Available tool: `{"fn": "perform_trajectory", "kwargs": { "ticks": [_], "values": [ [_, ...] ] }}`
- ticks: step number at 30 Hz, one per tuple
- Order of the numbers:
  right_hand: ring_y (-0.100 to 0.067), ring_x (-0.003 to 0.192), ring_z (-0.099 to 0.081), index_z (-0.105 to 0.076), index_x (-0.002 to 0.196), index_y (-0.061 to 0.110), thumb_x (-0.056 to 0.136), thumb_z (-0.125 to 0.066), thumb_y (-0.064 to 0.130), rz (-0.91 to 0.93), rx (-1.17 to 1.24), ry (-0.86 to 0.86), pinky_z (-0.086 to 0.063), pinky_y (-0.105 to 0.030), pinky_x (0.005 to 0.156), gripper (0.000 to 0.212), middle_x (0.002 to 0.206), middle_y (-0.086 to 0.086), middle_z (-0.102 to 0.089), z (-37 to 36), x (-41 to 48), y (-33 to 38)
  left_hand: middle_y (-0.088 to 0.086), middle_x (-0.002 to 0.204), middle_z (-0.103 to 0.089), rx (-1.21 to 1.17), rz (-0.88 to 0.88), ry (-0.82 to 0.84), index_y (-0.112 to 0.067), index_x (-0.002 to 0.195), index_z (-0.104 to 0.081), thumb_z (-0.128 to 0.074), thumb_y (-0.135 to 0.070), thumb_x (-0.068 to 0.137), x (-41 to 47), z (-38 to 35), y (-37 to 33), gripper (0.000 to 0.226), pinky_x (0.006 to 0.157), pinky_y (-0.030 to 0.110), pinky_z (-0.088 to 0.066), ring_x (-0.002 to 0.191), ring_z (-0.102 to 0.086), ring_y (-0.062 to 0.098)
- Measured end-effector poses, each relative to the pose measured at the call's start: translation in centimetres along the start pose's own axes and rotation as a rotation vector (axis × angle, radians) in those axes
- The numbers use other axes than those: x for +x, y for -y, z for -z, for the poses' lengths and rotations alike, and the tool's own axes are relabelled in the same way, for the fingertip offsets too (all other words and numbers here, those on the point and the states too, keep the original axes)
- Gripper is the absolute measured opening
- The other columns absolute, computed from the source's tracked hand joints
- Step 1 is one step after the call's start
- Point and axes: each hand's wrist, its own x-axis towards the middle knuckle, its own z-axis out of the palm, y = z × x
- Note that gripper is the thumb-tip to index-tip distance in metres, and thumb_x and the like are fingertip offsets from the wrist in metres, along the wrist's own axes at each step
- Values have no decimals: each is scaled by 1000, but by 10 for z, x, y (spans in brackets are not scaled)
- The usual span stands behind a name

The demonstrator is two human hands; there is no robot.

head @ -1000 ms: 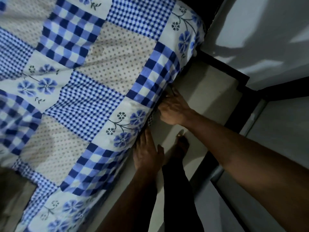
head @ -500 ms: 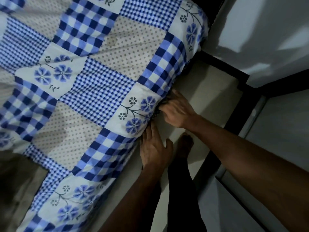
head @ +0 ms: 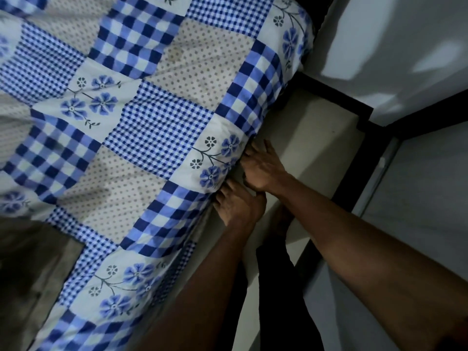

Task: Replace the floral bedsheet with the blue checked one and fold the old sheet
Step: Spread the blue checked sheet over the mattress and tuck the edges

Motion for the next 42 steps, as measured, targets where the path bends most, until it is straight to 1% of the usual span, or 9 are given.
{"fn": "perform_trajectory", "kwargs": {
  "ticks": [4,7,11,15,21,26,34,39,42],
  "values": [
    [-32,142,-40,-60,136,9,76,-21,31,94,52,-146,-30,-60,111,75,146,-12,-54,-3,-27,-8,21,154,-31,82,31,68,-2,152,-17,-65,-54,82,11,0,-3,99,115,48,-29,140,-33,39],
    [-35,130,-53,-69,122,7,73,-27,31,204,60,-39,-41,-58,104,69,130,-12,-65,-16,-30,-5,17,152,-38,26,-35,-8,-8,153,-24,-65,-51,79,3,-2,12,95,113,46,-33,139,-39,34],
    [-37,139,-45,-71,124,14,87,-35,29,166,-73,17,-16,-66,117,53,136,-9,-62,-18,-2,8,10,160,-30,-81,-251,-2,-12,156,-22,-61,-40,81,-19,9,52,89,115,37,-29,145,-30,25],
    [-32,154,-7,-28,158,21,93,-55,30,108,-69,63,12,-62,118,71,167,-7,-19,-17,11,10,15,148,-48,-35,-398,11,-7,146,-44,-58,-39,86,-44,13,107,70,113,44,-39,136,-46,31],
    [-40,143,-38,-45,150,14,72,-66,6,132,211,-226,-19,-68,114,81,154,-15,-44,-29,-25,4,1,142,-55,-176,-142,167,-17,138,-54,-64,-30,91,-74,32,162,49,106,29,-41,131,-52,19],
    [-31,132,-52,-52,145,15,80,-49,16,-4,315,-283,-48,-49,99,65,148,-9,-53,-46,-75,24,-7,118,-65,-393,9,193,-28,122,-56,-66,-14,93,-98,49,196,33,90,34,-53,101,-67,15],
    [-31,102,-67,-69,123,16,85,-46,21,-41,432,-254,-56,-40,85,45,118,-7,-70,-85,-126,166,-13,97,-70,-554,-45,299,-45,103,-61,-55,-35,78,-147,52,310,28,82,24,-52,88,-65,-2],
    [-25,90,-72,-76,109,10,91,-67,7,-235,670,-141,-46,-22,80,21,101,-10,-77,-165,-181,314,-14,90,-70,-600,-124,326,-44,98,-61,-46,-49,75,-200,55,459,28,72,21,-49,75,-61,-2],
    [-24,84,-69,-74,98,10,93,-65,6,-383,857,-89,-47,-29,76,11,88,-7,-74,-218,-215,414,-5,99,-71,-546,-173,350,-32,108,-66,-44,-50,78,-241,61,572,40,73,16,-46,80,-65,3]
  ]
}}
